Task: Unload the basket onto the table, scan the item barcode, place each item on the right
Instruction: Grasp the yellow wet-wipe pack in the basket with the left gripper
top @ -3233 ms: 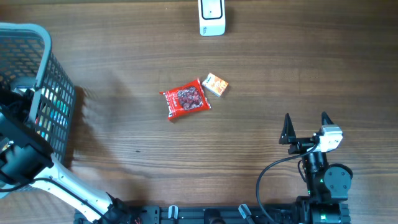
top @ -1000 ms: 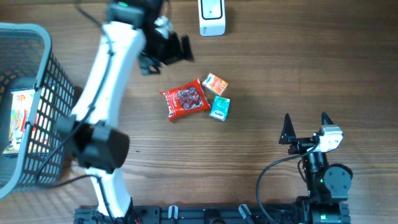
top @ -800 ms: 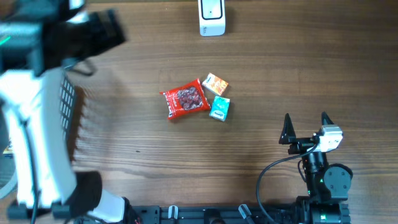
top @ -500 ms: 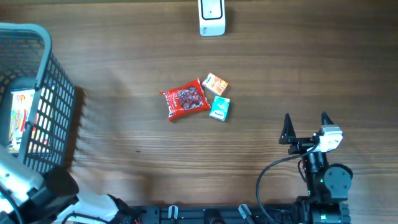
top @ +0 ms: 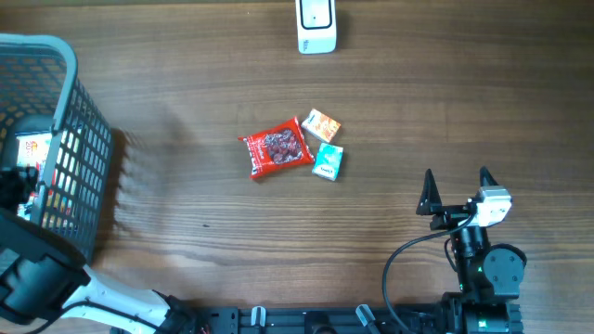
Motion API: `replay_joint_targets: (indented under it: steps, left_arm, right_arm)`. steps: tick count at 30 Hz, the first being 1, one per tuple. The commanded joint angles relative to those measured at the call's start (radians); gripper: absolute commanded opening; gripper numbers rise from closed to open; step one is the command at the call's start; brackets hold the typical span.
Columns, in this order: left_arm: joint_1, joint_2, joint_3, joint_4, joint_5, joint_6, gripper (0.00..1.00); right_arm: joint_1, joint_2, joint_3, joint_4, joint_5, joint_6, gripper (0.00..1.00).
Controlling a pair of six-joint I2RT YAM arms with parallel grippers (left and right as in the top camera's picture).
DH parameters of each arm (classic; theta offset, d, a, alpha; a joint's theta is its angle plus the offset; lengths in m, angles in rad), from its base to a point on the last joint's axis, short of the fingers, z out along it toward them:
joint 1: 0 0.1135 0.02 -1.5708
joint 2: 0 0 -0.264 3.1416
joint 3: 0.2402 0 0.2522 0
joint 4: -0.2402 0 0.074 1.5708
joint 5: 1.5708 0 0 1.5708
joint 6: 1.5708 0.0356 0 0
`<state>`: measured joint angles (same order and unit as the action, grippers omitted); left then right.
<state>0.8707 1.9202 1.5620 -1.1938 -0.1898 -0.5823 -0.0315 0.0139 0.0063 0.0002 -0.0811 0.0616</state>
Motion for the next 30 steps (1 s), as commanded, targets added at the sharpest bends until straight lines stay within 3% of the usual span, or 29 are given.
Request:
replay_joint_targets:
  steps: [1,10,13,14,15,16,17,20,23,25,30]
  left_arm:
    - [0.005,-0.006,-0.113,0.120,0.048,-0.010,1.00]
    - [0.005,-0.006,-0.306,0.466,0.230,0.002,0.97]
    - [0.005,-0.006,-0.308,0.505,0.235,0.006,0.60]
    - [0.005,-0.006,-0.308,0.515,0.235,0.005,0.37]
    - [0.005,-0.006,-0.308,0.520,0.235,0.005,0.21]
    - [0.005,-0.006,-0.308,0.520,0.234,0.005,0.08]
    - [0.005,-0.007,-0.308,0.518,0.235,0.005,0.04]
    - [0.005,-0.028,-0.298,0.517,0.293,0.006,0.04]
    - [0.005,-0.142,-0.252,0.513,0.515,0.059,0.04]
    - [0.005,-0.285,-0.224,0.521,0.595,0.058,0.04]
    - [0.005,-0.727,-0.186,0.665,0.589,0.053,0.04]
  right_arm:
    - [0.002,-0.005,-0.001,0.002,0.006,-0.002,1.00]
    - [0.002,-0.005,-0.001,0.002,0.006,-0.002,1.00]
    - [0.002,-0.005,-0.001,0.002,0.006,-0.003,1.00]
    - [0.002,-0.005,-0.001,0.002,0.006,-0.003,1.00]
    - [0.002,-0.005,-0.001,0.002,0.006,-0.002,1.00]
    - [0.002,-0.005,-0.001,0.002,0.006,-0.003,1.00]
    - [0.002,-0.005,-0.001,0.002,0.006,-0.002,1.00]
    - [0.002,-0.005,-0.001,0.002,0.006,-0.002,1.00]
    - [0.002,-0.005,-0.001,0.002,0.006,-0.003,1.00]
    - [0.002,-0.005,-0.001,0.002,0.006,-0.003,1.00]
    - [0.002,-0.005,-0.001,0.002,0.006,-0.003,1.00]
